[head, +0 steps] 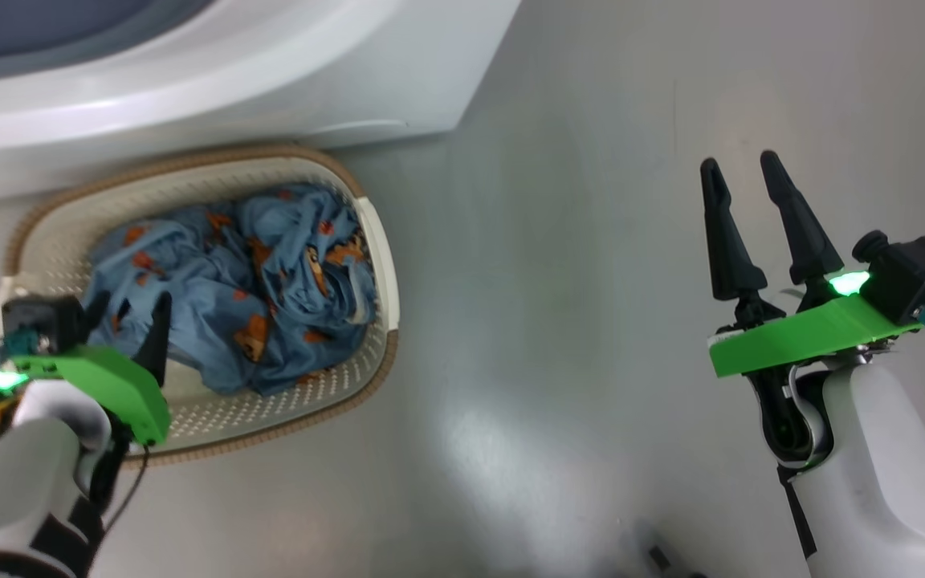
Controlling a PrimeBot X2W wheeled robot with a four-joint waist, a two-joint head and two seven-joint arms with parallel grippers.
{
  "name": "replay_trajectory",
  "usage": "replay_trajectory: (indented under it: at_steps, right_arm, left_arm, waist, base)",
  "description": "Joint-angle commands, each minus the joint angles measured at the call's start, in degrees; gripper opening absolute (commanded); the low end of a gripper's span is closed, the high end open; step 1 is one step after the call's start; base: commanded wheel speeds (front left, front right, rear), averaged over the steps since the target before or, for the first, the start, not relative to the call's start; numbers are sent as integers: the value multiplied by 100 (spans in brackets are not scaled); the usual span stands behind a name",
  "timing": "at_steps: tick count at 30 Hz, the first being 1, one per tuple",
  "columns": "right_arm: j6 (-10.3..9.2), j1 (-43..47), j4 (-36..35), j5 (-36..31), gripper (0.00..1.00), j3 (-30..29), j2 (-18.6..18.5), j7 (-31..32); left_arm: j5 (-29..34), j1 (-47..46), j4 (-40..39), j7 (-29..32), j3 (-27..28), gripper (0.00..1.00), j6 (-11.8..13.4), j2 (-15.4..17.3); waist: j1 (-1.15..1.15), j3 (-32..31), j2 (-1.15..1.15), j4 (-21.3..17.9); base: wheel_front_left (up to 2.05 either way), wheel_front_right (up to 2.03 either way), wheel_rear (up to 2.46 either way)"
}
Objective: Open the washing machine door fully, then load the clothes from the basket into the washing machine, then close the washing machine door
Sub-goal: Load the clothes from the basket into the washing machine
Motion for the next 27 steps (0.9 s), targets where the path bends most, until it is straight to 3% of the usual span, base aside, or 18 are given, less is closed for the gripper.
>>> replay_trajectory:
  at_steps: [1, 12, 27]
  right_arm:
    - [9, 8, -160, -68, 100, 140, 57, -43]
    - [9, -266, -278, -54, 100, 243, 202, -43]
    - [9, -372, -380, 43, 100, 434, 270, -43]
  left_arm:
    - [-94, -201, 93, -4, -46, 100, -14, 306]
    - [-657, -1164, 654, 504, -1176, 100, -14, 796]
    - [-1503, -1778, 765, 1247, -2152, 100, -14, 1187]
  waist:
    - [0, 383, 0, -182]
    - [0, 976, 0, -465]
    - [0, 1346, 0, -770]
  base:
    - [0, 0, 0]
    - [0, 0, 0]
    - [0, 0, 0]
